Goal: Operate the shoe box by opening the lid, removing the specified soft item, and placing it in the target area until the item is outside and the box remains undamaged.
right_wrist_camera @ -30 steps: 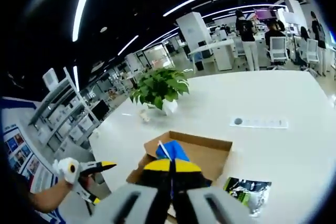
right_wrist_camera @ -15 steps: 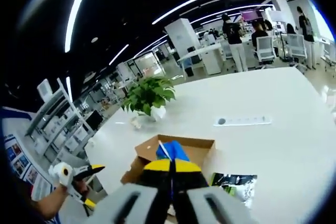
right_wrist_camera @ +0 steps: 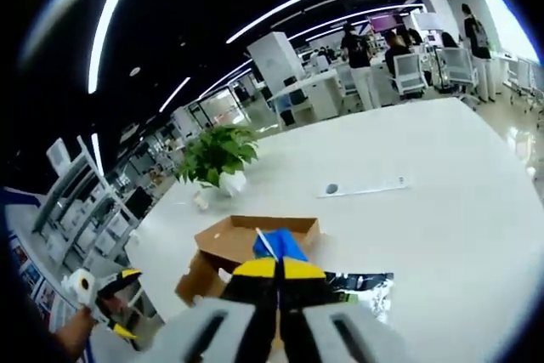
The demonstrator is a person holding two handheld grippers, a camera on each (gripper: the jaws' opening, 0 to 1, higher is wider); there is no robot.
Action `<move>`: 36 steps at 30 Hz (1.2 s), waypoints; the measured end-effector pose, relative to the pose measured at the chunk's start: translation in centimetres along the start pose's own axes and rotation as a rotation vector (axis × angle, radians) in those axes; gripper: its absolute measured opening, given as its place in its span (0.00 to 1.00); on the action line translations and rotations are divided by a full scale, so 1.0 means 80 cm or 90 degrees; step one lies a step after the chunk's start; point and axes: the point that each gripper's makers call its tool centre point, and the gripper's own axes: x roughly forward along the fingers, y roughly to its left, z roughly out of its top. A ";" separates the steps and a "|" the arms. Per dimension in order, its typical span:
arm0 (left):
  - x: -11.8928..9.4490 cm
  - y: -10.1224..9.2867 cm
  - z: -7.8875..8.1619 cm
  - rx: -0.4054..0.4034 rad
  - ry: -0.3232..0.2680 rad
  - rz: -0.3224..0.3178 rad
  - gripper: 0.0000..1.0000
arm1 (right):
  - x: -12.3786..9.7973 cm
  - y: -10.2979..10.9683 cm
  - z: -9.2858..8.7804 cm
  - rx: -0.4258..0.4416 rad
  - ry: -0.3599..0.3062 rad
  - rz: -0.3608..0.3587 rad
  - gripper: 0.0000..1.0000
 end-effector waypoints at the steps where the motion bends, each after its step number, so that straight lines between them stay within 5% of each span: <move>1: -0.001 -0.001 0.000 0.000 -0.001 0.000 1.00 | 0.002 -0.002 -0.002 0.001 0.001 -0.002 0.00; 21: -0.011 -0.033 -0.002 0.005 -0.020 0.019 1.00 | 0.003 -0.042 -0.008 0.055 -0.029 -0.040 0.00; 36: -0.020 -0.058 0.008 0.013 -0.041 0.026 1.00 | 0.031 -0.054 -0.030 0.098 -0.029 -0.078 0.00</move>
